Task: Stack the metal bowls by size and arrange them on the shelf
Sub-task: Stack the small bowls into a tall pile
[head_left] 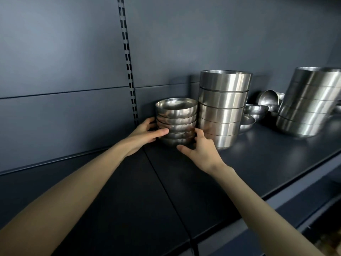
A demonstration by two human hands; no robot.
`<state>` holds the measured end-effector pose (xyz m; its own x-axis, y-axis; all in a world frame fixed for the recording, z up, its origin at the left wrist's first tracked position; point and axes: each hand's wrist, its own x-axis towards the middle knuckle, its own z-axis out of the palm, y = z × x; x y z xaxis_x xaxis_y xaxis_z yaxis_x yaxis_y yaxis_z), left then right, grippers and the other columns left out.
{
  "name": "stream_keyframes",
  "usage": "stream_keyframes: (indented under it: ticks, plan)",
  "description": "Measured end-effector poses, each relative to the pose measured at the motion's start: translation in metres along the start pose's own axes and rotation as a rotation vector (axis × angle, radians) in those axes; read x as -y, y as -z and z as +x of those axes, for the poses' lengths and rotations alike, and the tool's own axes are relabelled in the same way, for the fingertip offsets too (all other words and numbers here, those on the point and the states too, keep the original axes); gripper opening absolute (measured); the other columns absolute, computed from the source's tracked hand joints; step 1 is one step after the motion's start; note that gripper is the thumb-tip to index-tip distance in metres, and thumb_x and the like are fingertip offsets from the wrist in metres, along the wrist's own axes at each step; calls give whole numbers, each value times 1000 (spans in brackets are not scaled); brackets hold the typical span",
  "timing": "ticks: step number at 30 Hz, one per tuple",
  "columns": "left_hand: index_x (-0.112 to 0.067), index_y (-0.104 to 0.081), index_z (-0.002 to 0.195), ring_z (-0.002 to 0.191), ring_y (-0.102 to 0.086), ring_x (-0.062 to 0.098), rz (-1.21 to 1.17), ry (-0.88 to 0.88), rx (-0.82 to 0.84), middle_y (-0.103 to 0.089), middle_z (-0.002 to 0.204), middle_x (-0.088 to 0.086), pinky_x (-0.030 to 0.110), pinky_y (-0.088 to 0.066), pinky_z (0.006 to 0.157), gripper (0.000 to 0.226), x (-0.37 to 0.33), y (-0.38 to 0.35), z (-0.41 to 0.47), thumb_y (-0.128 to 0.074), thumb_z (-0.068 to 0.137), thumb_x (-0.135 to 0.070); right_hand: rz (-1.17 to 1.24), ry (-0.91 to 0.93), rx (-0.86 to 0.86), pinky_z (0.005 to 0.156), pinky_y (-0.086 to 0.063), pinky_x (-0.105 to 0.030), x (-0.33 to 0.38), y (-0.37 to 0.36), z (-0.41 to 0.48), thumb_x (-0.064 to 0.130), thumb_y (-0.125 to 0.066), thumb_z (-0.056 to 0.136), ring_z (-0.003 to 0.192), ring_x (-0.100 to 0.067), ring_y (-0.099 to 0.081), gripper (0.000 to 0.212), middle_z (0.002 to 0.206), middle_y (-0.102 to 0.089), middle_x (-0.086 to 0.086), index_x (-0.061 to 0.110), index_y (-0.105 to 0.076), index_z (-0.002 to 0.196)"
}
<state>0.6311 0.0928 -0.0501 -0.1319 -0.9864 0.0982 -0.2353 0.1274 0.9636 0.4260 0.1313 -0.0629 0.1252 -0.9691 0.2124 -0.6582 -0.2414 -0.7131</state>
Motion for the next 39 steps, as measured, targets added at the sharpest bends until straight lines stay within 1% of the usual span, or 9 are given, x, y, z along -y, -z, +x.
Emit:
stream_keyframes:
  ticks: [7, 13, 16, 22, 26, 30, 32, 35, 39]
  plan:
    - [-21, -46, 134, 112, -58, 9, -1, -40, -21, -58, 123, -1, 25, -51, 91, 67, 5, 1, -2, -76, 75, -31, 23, -11, -27, 98, -48, -37, 1, -5, 1, 46, -73, 80, 116, -26, -58, 83, 124, -63, -10, 10, -32, 142]
    - [-21, -43, 137, 106, -60, 8, 67, -59, -18, -56, 118, -1, 25, -52, 89, 84, 1, 5, -18, -77, 63, -45, 59, -14, -30, 97, -40, -23, 6, -3, -10, 43, -76, 78, 126, -23, -50, 91, 132, -57, -10, 9, -27, 147]
    - [-22, -43, 137, 105, -61, 9, 100, -62, -17, -56, 117, 1, 27, -53, 89, 89, 1, 7, -27, -82, 62, -49, 80, -6, -34, 90, -40, -18, 8, -1, -16, 44, -78, 75, 120, -19, -54, 91, 127, -60, -5, 10, -30, 145]
    - [-24, -45, 135, 101, -63, 11, 169, -71, -14, -57, 111, 0, 25, -54, 84, 88, -4, 5, -47, -76, 59, -55, 138, 19, -23, 85, -38, -14, 12, 8, -30, 40, -82, 71, 108, -10, -55, 90, 111, -59, 7, 13, -34, 143]
    - [-27, -47, 130, 103, -61, 11, 228, -64, -35, -57, 111, -1, 29, -51, 90, 93, -5, 7, -58, -72, 51, -67, 164, 20, -27, 84, -39, -16, 11, 11, -35, 40, -85, 67, 109, -11, -58, 90, 106, -59, 10, 16, -38, 140]
    - [-23, -50, 125, 109, -60, 9, 111, -71, -28, -61, 117, -5, 30, -50, 94, 80, -8, -1, -63, -82, 58, -55, 185, 20, -25, 84, -40, -14, 11, 10, -36, 37, -86, 67, 106, -8, -58, 82, 114, -59, 8, 14, -44, 134]
    - [-21, -50, 126, 110, -61, 10, 43, -74, -23, -61, 119, -4, 30, -52, 93, 75, -10, -5, -66, -79, 62, -47, 207, 22, -31, 84, -42, -13, 11, 8, -36, 34, -87, 66, 106, -9, -59, 80, 118, -61, 6, 13, -45, 132]
    - [-20, -50, 127, 104, -64, 8, 11, -74, -53, -63, 118, -4, 26, -53, 89, 70, -13, -9, -71, -77, 65, -41, 237, 20, -27, 78, -43, -8, 13, 8, -37, 30, -88, 65, 98, -6, -61, 78, 102, -61, 15, 12, -48, 130]
    - [-19, -53, 122, 100, -66, 9, 3, -76, -97, -65, 115, -4, 29, -54, 89, 60, -17, -12, -82, -77, 69, -34, 229, 36, -22, 86, -47, -16, 12, 11, -40, 31, -90, 62, 101, -8, -63, 75, 103, -64, 11, 14, -52, 124]
